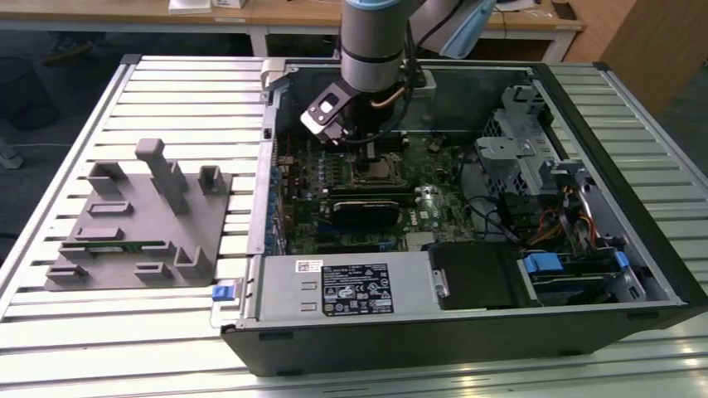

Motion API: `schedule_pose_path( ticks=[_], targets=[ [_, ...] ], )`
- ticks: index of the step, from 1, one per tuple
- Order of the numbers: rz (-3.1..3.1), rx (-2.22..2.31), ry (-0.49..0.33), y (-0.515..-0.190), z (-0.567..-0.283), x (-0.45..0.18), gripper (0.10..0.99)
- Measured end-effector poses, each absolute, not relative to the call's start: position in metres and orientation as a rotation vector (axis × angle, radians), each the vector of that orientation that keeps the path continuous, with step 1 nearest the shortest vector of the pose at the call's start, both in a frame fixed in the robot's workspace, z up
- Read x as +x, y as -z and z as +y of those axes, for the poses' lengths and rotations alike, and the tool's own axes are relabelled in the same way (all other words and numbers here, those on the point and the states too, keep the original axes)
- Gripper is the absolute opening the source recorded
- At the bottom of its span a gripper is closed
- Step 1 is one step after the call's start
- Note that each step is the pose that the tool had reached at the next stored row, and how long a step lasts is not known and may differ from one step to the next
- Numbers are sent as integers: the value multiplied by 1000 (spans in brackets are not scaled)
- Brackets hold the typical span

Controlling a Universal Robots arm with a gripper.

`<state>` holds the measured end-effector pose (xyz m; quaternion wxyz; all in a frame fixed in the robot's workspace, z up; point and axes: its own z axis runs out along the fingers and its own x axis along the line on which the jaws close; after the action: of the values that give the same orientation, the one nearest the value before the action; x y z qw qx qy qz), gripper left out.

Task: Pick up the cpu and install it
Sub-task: 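Close the cpu cover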

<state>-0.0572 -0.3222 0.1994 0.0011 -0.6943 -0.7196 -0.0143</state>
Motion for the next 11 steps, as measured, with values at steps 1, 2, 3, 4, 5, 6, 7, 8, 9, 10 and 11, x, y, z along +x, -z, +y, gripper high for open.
schedule_pose_path(
  ticks=[1, 2, 3, 4, 5, 6, 7, 8, 9, 10, 11],
  targets=[
    [-2259, -2179, 45, -199, -322, -57, 106],
    [-2259, -2179, 46, -199, -322, -56, 106],
    [-2259, -2179, 46, -199, -322, -56, 106],
    [-2259, -2179, 47, -200, -322, -55, 106],
    [-2259, -2179, 49, -200, -322, -55, 106],
    [-2259, -2179, 48, -202, -322, -55, 106],
    [-2259, -2179, 47, -204, -322, -55, 106],
    [-2259, -2179, 47, -206, -322, -55, 106],
    [-2259, -2179, 47, -209, -322, -55, 106],
    [-2259, -2179, 47, -212, -322, -55, 106],
    [-2259, -2179, 47, -214, -322, -55, 106]
  ],
)
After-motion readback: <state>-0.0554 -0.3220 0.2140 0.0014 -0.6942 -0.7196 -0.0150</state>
